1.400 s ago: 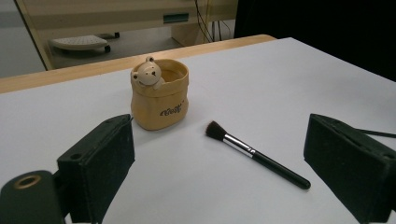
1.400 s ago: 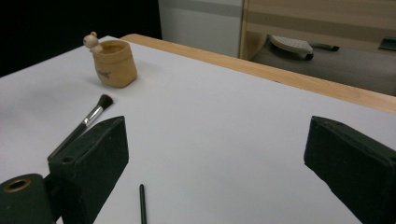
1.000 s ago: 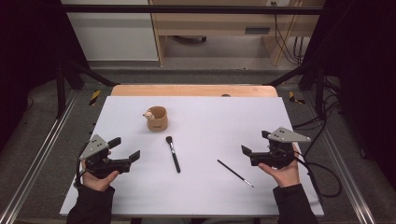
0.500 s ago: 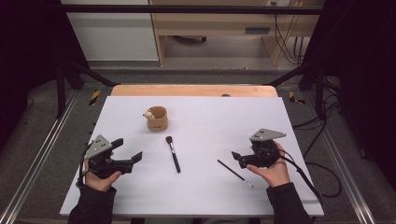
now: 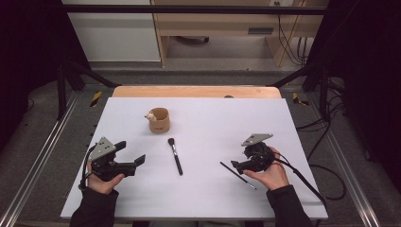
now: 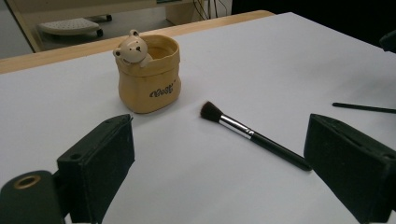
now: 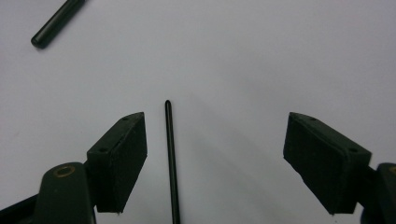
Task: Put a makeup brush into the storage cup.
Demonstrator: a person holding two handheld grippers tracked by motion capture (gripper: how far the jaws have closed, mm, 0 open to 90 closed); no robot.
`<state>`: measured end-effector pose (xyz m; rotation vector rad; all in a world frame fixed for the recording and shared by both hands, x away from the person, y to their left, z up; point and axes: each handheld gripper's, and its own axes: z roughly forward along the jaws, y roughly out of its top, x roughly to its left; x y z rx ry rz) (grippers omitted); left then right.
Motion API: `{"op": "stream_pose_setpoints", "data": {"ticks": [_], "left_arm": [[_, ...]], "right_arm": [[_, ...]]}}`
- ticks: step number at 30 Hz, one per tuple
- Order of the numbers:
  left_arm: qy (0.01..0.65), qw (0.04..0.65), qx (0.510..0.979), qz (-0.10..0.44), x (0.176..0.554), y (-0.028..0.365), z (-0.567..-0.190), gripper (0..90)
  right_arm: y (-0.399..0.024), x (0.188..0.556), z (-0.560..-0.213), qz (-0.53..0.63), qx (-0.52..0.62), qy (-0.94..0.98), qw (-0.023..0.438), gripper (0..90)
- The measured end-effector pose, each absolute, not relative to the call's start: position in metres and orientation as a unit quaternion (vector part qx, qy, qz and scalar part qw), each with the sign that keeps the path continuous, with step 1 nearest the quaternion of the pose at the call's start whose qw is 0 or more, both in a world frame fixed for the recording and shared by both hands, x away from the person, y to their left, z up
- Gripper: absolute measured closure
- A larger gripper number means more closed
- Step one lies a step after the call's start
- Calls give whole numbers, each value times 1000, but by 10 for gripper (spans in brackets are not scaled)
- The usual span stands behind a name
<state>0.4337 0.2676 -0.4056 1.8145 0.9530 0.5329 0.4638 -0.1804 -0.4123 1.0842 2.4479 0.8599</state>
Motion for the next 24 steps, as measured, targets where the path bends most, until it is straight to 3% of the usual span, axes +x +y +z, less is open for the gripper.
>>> {"op": "stream_pose_setpoints", "data": {"ticks": [17,24], "left_arm": [[389,482,754,218,435,267,-408,79],[387,480,757,217,435,266,-409,80]], "right_arm": [[-166,465,-432,238,364,891,126,308],[-161,466,-441,205,360,904,102,405]]}}
